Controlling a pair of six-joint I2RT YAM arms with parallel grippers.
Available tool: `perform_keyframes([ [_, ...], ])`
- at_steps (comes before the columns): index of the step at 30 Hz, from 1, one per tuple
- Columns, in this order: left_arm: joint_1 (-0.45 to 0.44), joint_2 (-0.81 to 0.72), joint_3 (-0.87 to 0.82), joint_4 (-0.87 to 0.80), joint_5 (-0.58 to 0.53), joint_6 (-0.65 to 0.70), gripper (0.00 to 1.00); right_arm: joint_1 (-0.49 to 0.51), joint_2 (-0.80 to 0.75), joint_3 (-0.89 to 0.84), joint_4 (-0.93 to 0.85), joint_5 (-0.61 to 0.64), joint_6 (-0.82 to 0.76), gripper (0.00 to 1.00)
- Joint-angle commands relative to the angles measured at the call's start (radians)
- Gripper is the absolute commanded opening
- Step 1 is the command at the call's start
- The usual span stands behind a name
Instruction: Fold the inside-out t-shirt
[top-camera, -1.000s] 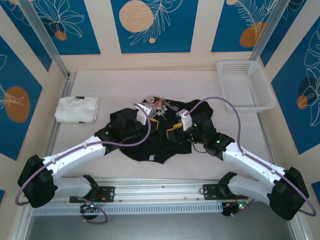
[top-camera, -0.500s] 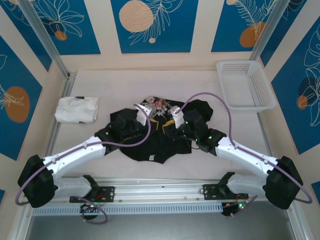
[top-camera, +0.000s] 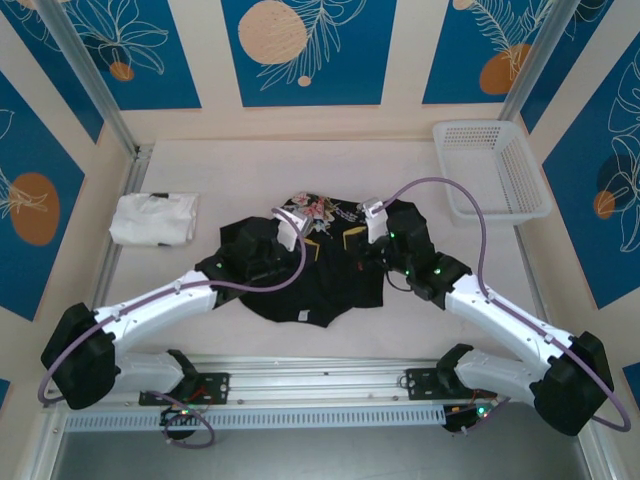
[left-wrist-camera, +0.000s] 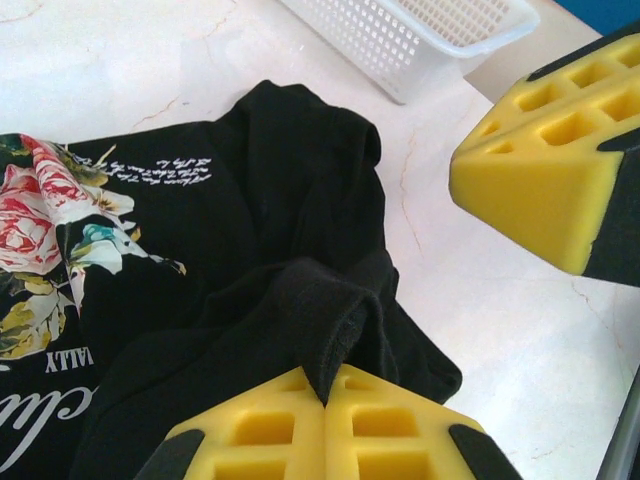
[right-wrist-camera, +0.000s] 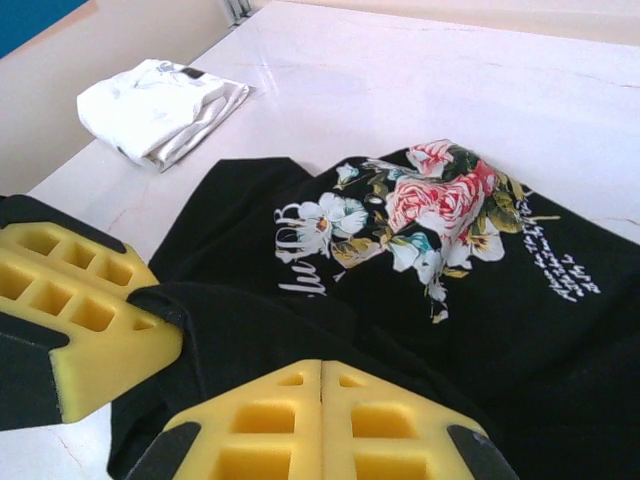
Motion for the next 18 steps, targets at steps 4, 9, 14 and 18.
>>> perform_keyframes([
  [4, 0.008, 0.0, 0.035, 0.037, 0.027, -0.002, 0.0, 0.019, -0.025, -0.03, 0.016, -0.122, -0.039, 0.23],
  [9, 0.008, 0.001, 0.04, 0.035, 0.032, -0.004, 0.0, 0.046, 0.0, -0.072, 0.059, -0.09, -0.05, 0.5],
  [14, 0.007, 0.002, 0.043, 0.03, 0.032, -0.006, 0.0, 0.055, 0.066, -0.054, 0.105, -0.095, -0.052, 0.59],
  [18, 0.008, -0.002, 0.041, 0.027, 0.03, -0.009, 0.0, 0.061, 0.131, -0.027, 0.124, -0.092, -0.053, 0.59],
])
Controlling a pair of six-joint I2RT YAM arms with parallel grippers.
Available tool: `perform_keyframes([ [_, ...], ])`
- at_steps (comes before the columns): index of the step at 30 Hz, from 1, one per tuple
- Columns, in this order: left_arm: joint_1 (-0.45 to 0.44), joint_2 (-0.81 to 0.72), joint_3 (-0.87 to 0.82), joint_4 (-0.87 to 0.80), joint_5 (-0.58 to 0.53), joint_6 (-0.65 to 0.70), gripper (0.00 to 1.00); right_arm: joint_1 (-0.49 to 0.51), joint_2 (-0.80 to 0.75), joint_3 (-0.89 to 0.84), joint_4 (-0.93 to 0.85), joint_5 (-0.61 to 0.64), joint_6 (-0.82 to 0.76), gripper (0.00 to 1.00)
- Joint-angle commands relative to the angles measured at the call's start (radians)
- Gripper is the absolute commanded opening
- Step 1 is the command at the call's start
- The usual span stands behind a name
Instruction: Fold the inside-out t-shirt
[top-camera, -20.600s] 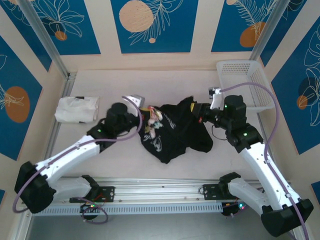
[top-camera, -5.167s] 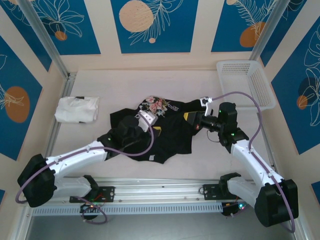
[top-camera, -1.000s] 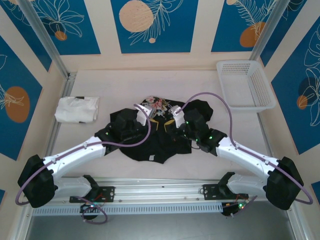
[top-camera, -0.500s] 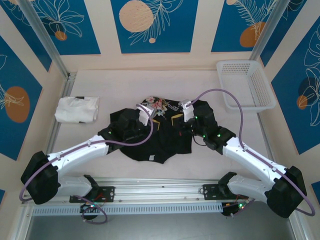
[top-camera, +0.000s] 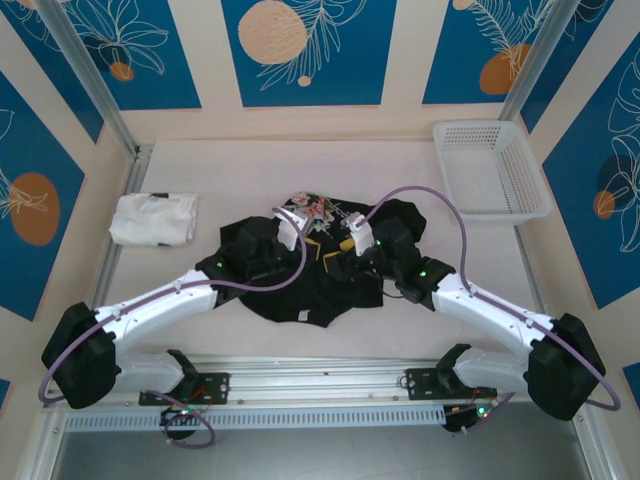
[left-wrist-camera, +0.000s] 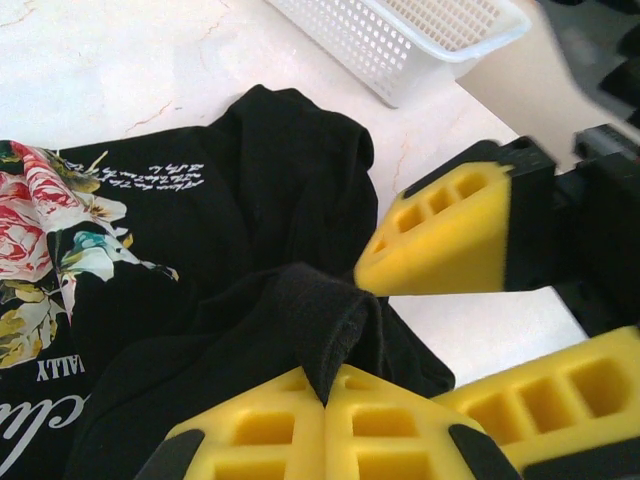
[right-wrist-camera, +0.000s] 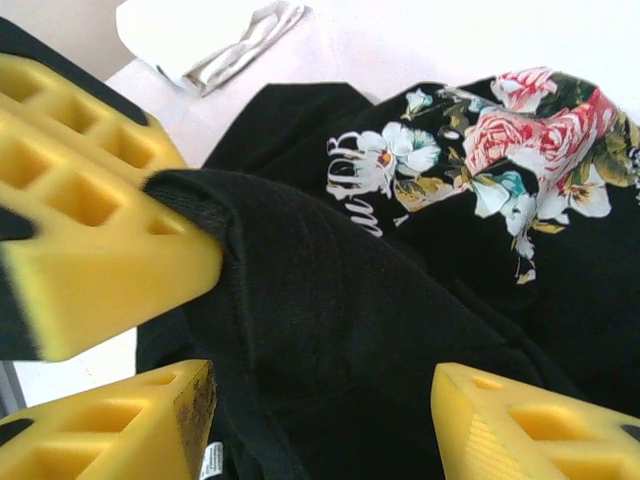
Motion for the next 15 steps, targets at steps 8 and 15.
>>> perform_keyframes([
  [8, 0.007, -0.01, 0.032, 0.014, 0.006, -0.001, 0.0, 0.008, 0.013, 0.048, 0.023, 0.036, -0.014, 0.2],
  [15, 0.008, 0.013, 0.038, 0.039, 0.001, 0.007, 0.02, -0.049, -0.065, 0.075, -0.048, -0.007, 0.035, 0.0],
])
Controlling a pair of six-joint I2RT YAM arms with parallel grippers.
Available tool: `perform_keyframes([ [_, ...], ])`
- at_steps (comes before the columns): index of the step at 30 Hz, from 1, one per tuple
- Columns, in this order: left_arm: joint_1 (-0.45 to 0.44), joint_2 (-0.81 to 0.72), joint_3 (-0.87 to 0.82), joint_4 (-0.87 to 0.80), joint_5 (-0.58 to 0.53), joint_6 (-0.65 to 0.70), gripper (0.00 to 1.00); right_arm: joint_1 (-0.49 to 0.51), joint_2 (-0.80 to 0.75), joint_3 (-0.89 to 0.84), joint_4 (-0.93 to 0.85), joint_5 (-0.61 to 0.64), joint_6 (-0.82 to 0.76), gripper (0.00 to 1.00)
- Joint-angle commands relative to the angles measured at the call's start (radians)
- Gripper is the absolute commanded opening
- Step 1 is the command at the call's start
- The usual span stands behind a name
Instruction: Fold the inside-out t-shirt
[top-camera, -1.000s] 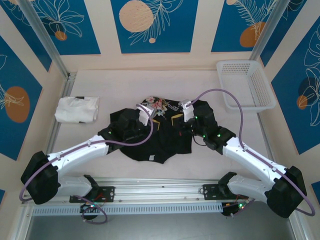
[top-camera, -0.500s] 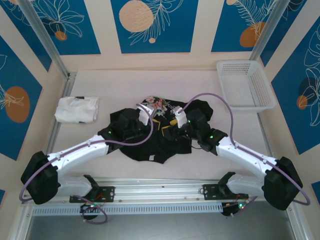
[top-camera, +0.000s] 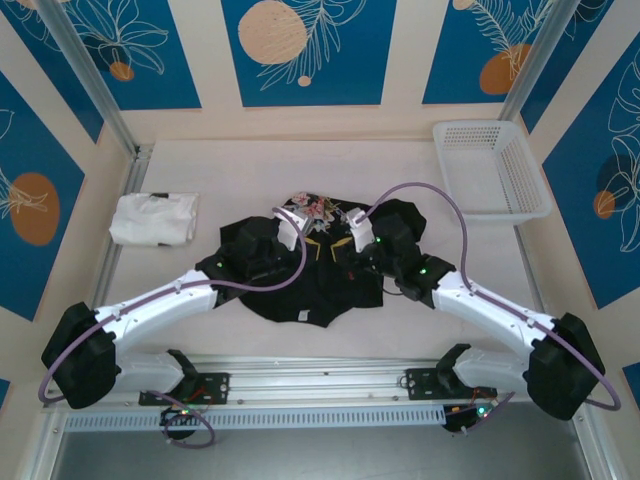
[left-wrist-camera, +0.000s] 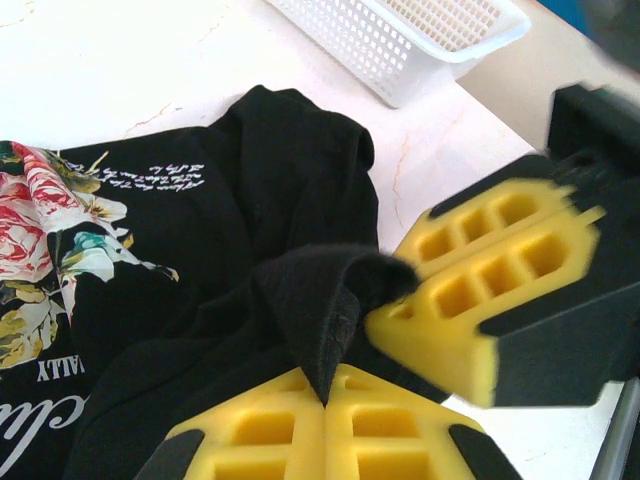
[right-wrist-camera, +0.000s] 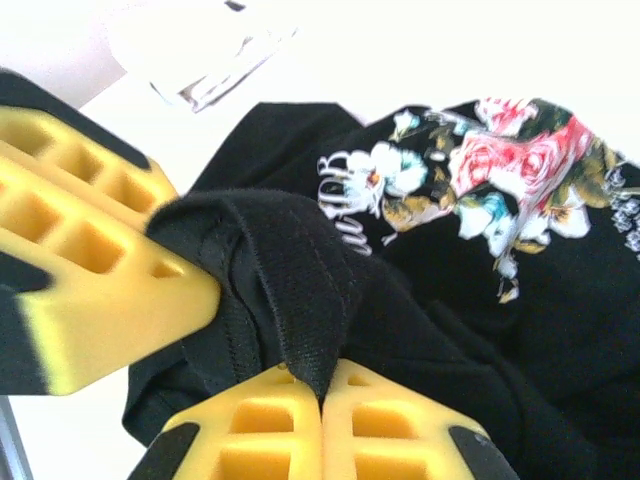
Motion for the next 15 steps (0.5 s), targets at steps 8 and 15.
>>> perform_keyframes([
  [8, 0.007, 0.064, 0.056, 0.089, 0.036, 0.028, 0.18, -0.185, 0.018, 0.095, -0.047, -0.175, 0.176, 0.0],
  [15, 0.006, 0.045, -0.046, 0.128, 0.057, 0.084, 0.3, -0.264, 0.089, 0.106, -0.035, -0.253, 0.203, 0.0],
])
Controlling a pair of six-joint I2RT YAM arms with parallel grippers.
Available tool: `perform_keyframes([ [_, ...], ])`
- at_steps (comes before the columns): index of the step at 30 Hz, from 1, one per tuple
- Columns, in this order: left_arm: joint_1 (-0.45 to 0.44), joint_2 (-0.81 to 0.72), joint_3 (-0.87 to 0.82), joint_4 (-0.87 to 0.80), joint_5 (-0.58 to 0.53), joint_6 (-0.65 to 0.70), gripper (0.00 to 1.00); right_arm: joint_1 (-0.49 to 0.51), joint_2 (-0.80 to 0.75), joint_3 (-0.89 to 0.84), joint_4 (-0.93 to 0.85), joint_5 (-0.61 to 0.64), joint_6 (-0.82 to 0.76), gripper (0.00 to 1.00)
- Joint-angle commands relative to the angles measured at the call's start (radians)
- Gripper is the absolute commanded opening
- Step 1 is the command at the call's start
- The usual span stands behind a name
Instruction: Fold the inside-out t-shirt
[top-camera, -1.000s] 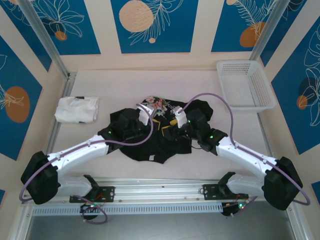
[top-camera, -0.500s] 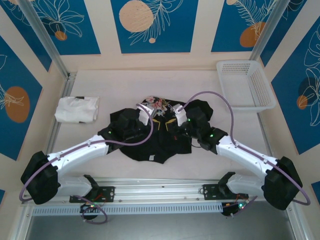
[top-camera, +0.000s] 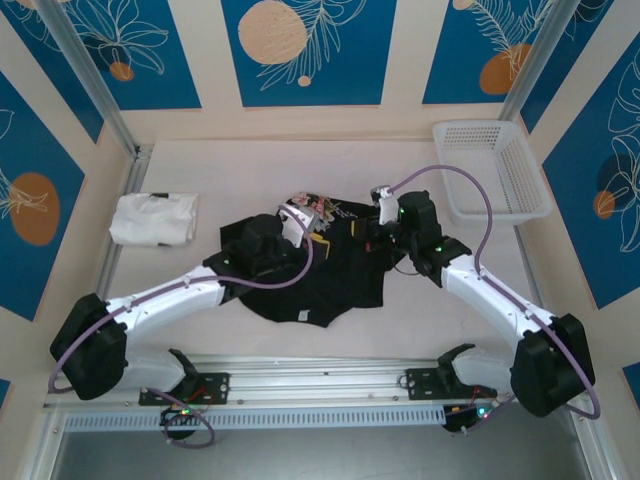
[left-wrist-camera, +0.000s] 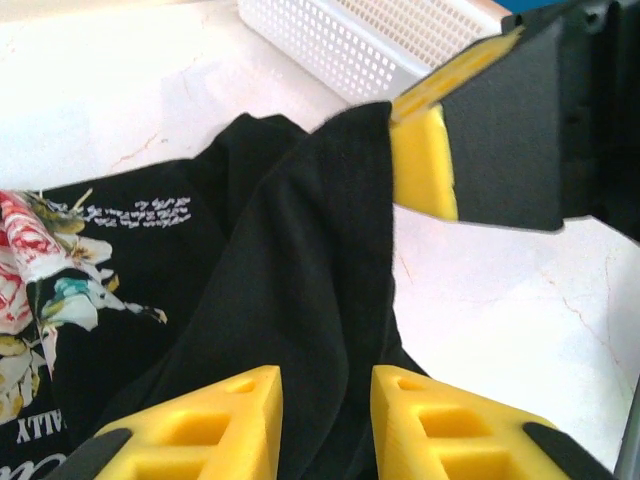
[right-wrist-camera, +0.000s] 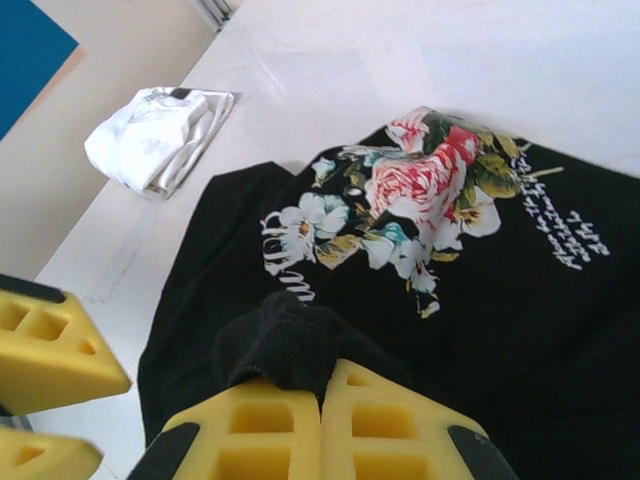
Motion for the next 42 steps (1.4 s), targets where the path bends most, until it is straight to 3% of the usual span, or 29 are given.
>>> perform_keyframes([
  [1, 0.007, -0.015, -0.066, 0.038, 0.043, 0.055, 0.31, -0.027, 0.029, 0.035, -0.01, -0.071, 0.034, 0.0],
  [7, -0.03, 0.004, -0.125, 0.036, 0.097, 0.184, 0.31, -0.076, 0.088, 0.061, -0.029, -0.113, 0.047, 0.0],
  [11, -0.089, 0.044, -0.127, 0.031, 0.054, 0.341, 0.32, -0.086, 0.112, 0.071, -0.029, -0.131, 0.054, 0.0],
  [19, -0.139, 0.116, -0.156, 0.173, -0.018, 0.829, 0.35, -0.09, 0.128, 0.066, -0.016, -0.147, 0.061, 0.0],
  [28, -0.139, 0.246, -0.108, 0.193, -0.084, 1.196, 0.34, -0.105, 0.129, 0.044, 0.007, -0.173, 0.06, 0.0],
  [42, -0.137, 0.384, -0.065, 0.338, -0.17, 1.234, 0.35, -0.146, 0.119, -0.001, 0.04, -0.212, 0.07, 0.0],
])
